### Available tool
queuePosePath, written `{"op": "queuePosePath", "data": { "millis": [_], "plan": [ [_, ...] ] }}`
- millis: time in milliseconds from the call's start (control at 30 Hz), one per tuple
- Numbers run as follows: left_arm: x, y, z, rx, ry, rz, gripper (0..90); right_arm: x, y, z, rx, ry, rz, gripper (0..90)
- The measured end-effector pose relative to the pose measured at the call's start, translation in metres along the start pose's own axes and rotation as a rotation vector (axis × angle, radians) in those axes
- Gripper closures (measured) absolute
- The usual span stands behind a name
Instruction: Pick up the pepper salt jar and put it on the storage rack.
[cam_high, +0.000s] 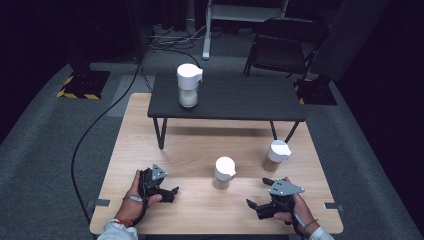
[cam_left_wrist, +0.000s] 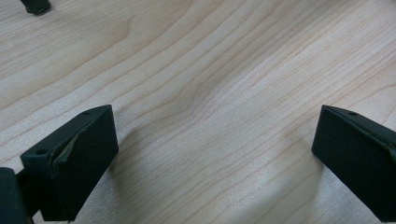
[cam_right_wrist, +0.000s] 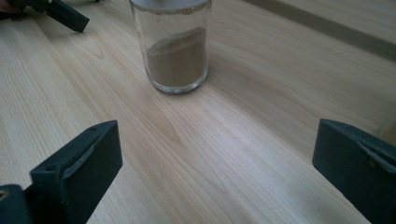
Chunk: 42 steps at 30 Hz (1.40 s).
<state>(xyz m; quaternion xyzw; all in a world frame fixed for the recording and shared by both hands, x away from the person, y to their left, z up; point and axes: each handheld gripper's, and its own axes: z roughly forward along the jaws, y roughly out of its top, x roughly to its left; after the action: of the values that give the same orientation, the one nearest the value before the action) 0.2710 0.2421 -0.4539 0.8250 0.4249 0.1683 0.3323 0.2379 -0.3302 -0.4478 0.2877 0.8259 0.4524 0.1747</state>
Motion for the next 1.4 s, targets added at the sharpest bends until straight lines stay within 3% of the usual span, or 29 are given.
{"op": "queuePosePath", "data": {
  "millis": [1400],
  "plan": [
    [0.0, 0.0, 0.0, 0.0, -0.001, 0.001, 0.1, 0.002, 0.032, 0.059, -0.059, 0.089, -0.001, 1.7]
  ]
}}
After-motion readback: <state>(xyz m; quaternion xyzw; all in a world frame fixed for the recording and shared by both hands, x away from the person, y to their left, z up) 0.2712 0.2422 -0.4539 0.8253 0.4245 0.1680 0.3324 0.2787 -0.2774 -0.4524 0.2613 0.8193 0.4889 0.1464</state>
